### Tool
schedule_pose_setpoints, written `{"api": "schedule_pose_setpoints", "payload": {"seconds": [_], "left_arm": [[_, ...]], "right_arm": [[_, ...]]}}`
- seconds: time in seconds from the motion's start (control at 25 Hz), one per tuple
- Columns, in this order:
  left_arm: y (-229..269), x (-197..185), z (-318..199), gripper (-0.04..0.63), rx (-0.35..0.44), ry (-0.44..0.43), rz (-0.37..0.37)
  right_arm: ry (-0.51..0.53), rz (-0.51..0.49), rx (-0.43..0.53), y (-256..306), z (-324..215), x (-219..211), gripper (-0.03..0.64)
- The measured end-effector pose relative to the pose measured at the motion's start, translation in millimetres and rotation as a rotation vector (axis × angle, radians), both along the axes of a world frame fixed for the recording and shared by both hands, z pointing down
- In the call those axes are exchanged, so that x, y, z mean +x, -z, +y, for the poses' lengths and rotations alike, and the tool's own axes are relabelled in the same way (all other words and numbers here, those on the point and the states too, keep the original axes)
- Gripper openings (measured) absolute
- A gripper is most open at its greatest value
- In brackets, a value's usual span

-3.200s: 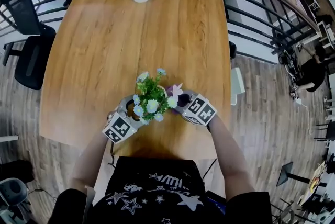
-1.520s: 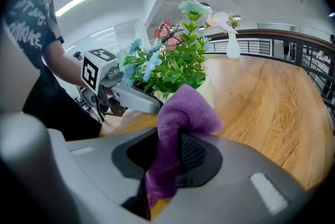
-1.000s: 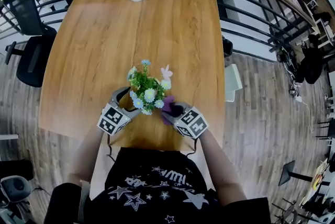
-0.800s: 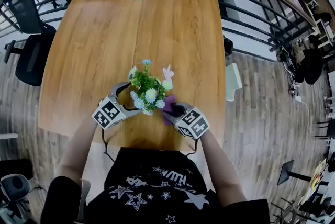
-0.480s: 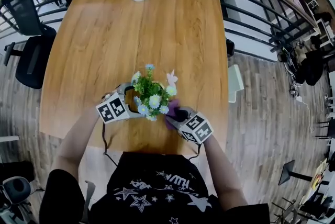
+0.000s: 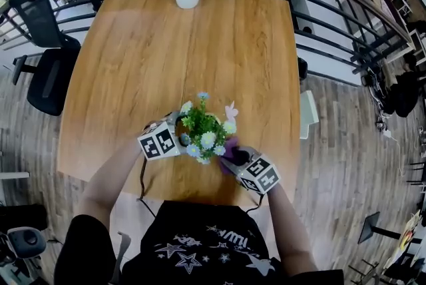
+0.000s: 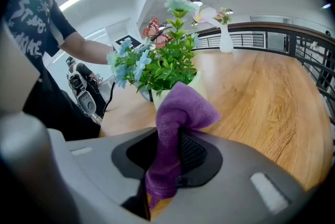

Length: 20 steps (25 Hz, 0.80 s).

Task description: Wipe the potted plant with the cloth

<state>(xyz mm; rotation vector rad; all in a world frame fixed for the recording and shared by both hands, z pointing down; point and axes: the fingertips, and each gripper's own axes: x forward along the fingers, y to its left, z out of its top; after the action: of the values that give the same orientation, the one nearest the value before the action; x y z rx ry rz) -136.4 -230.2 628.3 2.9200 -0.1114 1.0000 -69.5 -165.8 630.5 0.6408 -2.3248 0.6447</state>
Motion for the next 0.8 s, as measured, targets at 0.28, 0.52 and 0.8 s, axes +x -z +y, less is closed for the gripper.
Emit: {"api": "schedule_pose_setpoints", "payload": {"seconds": [0.28, 0.52, 0.8], "left_arm": [[0, 5, 3, 0.471, -0.001, 0.103, 0.026], [7, 9, 0, 0.471, 0.013, 0.227, 0.039], [5, 17, 3, 0.471, 0.021, 0.402, 0.049]], "right_arm": [[-0.023, -0.001, 0.008, 1, -4, 1, 0.1], [-0.021, 0.001, 0.011, 4, -3, -1, 0.1], [-0.011, 0.011, 0.018, 3, 3, -2, 0.1]]}}
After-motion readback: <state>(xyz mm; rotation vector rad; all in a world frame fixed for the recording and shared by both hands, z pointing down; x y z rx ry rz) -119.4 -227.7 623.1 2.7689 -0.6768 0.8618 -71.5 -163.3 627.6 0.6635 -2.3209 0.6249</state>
